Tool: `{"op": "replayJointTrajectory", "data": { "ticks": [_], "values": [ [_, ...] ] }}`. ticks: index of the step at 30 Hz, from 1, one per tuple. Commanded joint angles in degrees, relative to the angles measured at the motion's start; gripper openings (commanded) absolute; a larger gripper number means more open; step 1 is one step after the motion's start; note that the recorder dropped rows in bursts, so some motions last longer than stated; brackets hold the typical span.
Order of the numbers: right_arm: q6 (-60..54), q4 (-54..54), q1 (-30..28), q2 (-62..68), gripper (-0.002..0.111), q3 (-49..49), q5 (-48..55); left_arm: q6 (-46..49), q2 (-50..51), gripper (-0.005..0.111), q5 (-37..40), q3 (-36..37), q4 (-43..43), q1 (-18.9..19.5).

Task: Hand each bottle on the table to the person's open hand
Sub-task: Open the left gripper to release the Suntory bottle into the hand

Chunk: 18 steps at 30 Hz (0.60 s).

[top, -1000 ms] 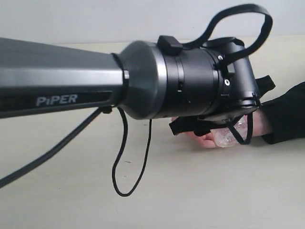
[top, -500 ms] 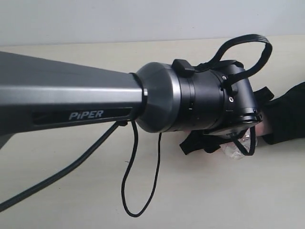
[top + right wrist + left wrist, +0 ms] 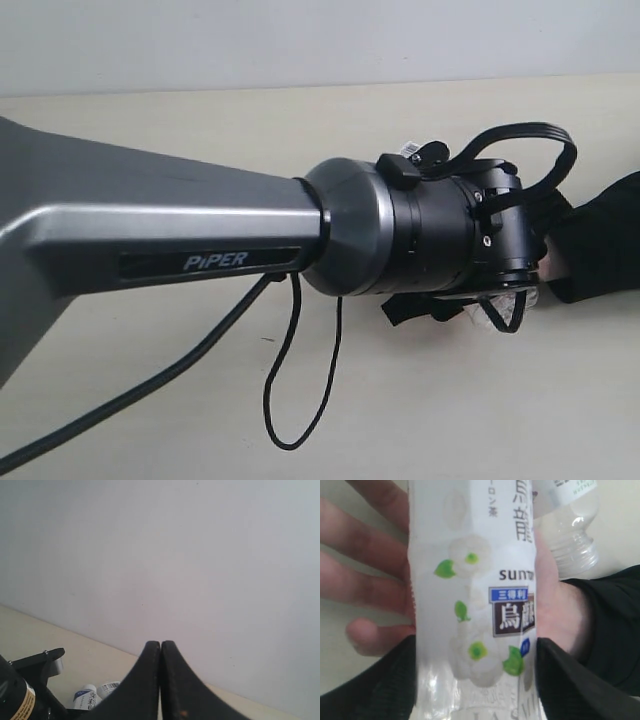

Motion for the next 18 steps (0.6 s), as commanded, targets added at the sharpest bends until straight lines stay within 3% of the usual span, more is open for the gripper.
{"op": "replayJointTrajectory", "data": {
  "ticks": [1,9,14,18],
  "values": [
    [0.00,-0.01,0.08,-0.27,0.000,0.21,-0.22,-0.37,0.63,0.021,-0.51,0.01,1.06,0.05],
    [0.00,-0.01,0.08,-0.27,0.000,0.21,-0.22,-0.37,0.63,0.066,0.69,0.01,1.14,0.05],
    [0.00,-0.01,0.08,-0.27,0.000,0.21,-0.22,-0.37,0.63,0.080,1.58,0.01,1.14,0.05],
    [0.00,-0.01,0.08,-0.27,0.000,0.21,-0.22,-0.37,0.18,0.083,1.91,0.01,1.99,0.05]
  ]
}}
